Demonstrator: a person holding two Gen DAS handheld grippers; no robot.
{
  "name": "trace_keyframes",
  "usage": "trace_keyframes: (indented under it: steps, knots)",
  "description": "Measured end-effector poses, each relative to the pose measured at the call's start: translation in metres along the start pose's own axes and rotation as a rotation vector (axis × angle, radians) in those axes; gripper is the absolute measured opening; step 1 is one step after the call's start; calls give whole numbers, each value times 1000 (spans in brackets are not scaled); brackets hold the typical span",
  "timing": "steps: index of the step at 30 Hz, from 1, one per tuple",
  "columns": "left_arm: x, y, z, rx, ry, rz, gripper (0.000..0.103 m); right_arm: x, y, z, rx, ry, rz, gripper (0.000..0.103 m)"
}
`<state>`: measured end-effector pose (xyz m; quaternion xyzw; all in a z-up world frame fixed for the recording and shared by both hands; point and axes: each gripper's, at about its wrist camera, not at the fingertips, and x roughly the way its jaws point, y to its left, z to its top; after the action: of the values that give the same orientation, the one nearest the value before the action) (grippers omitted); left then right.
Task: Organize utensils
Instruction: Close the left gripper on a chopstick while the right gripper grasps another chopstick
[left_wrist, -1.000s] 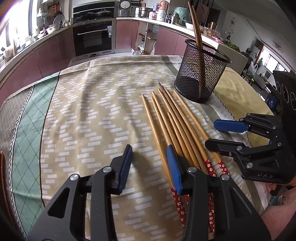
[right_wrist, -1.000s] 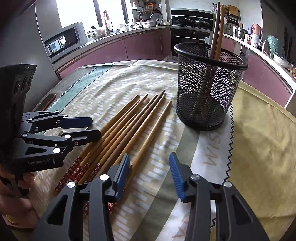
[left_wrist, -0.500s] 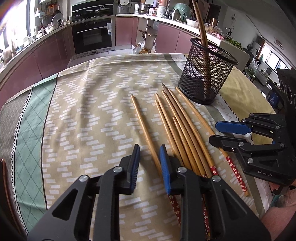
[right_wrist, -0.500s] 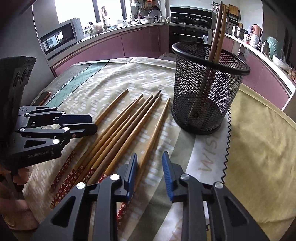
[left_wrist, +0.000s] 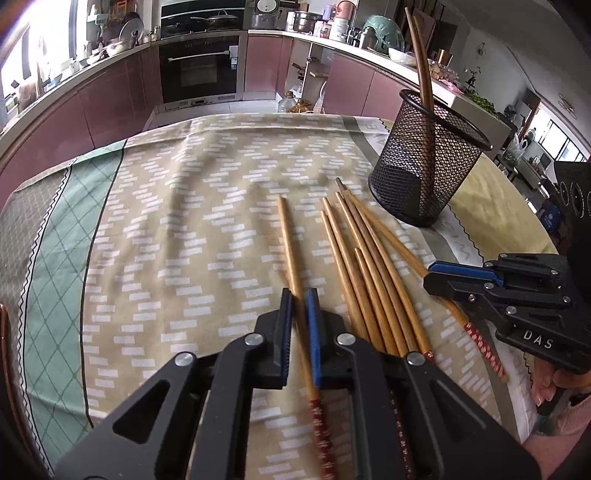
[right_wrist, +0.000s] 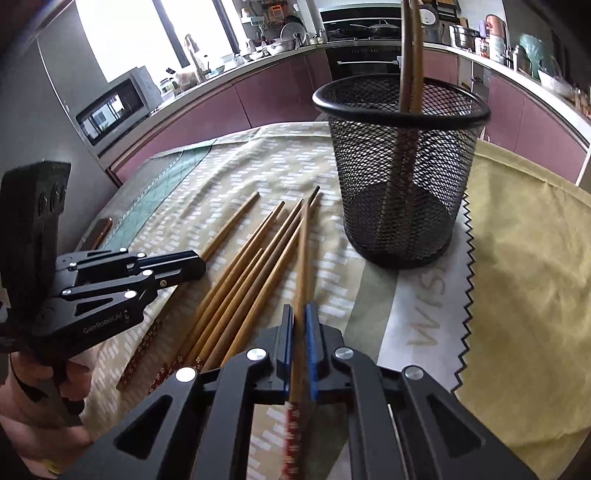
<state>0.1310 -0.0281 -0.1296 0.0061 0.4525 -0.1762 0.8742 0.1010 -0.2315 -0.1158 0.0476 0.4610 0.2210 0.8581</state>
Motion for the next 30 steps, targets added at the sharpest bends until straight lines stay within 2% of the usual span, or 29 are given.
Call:
trace_keyframes:
  steps: [9, 20, 27, 30]
  knots:
    - [-17, -14, -12, 40, -11, -51, 7, -10, 11, -2, -50, -6, 56, 6]
    - [-9, -18, -15, 90, 45, -86, 8, 6, 18, 0, -101, 59, 21, 8]
    - [0, -12, -5, 88, 63, -128, 8, 14, 21, 6, -118, 60, 20, 8]
    - [2, -13, -3, 92, 62, -120, 8, 11, 21, 5, -113, 50, 26, 6]
